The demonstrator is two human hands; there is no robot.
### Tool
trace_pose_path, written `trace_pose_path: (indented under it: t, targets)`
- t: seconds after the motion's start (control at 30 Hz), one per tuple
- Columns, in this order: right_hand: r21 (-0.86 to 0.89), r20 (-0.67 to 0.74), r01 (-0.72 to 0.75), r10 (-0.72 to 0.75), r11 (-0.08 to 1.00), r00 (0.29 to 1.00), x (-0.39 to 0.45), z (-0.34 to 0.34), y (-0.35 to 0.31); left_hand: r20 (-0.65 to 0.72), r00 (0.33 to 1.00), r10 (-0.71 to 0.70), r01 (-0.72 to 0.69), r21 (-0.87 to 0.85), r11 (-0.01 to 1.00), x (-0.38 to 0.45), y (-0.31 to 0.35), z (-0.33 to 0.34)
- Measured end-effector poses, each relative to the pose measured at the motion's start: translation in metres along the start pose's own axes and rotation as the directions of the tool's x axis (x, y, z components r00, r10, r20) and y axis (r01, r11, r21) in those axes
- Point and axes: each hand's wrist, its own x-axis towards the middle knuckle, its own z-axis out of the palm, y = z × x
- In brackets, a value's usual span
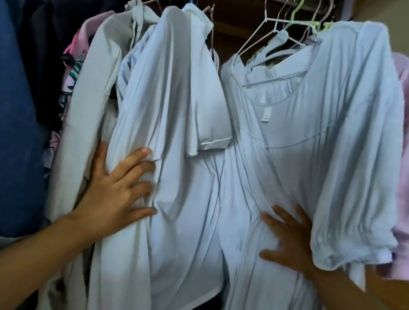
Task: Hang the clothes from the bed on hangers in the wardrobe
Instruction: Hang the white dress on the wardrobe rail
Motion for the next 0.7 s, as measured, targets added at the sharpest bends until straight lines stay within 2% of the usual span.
trace_pose_path:
  t: [0.07,0.13,0.27,0.33,0.4,0.47,0.57,0.63,0.67,0.7]
  targets:
    - [-0.004,0.104,-0.026,0.026,1.0,0.994,0.008,0.011,0.011,-0.001,1.0,-0.002,0.002,-0.006,1.0,0.0,-0.002,-0.003]
    - [-0.006,0.147,-0.023,0.023,1.0,0.989,0.017,0.016,0.016,0.01,1.0,-0.002,0.002,-0.003,1.0,-0.003,-0.007,-0.007]
    - [-0.112,0.126,0.196,-0.182,0.974,0.975,0.022,0.002,0.012,0.074,0.997,-0.034,0.033,0.019,0.999,-0.01,-0.024,-0.017]
    - [-0.102,0.012,0.254,-0.254,0.962,0.967,0.023,0.004,0.004,0.094,0.994,-0.059,0.057,0.024,0.998,-0.015,-0.032,-0.023]
    - [-0.017,-0.121,0.233,-0.233,0.972,0.965,0.022,0.021,-0.006,0.11,0.992,-0.066,0.063,0.03,0.998,-0.021,-0.038,-0.028]
    - [0.08,-0.163,0.218,-0.203,0.973,0.966,0.018,0.031,-0.016,0.138,0.989,-0.059,0.057,0.018,0.998,-0.025,-0.04,-0.033]
    - [-0.147,-0.184,0.05,-0.077,0.988,0.98,0.002,0.038,-0.032,0.144,0.989,-0.017,0.026,-0.056,0.998,-0.029,-0.036,-0.037]
    - [-0.151,-0.047,0.114,-0.123,0.982,0.991,-0.01,0.031,-0.05,0.125,0.992,0.004,0.011,-0.121,0.993,-0.029,-0.027,-0.041]
    - [-0.095,-0.014,0.067,-0.069,0.993,0.998,-0.017,0.034,-0.057,0.115,0.993,0.011,0.006,-0.149,0.989,-0.028,-0.022,-0.042]
    - [-0.069,-0.03,-0.105,0.103,0.992,0.994,-0.026,0.031,-0.065,0.105,0.994,0.017,0.002,-0.18,0.984,-0.027,-0.016,-0.043]
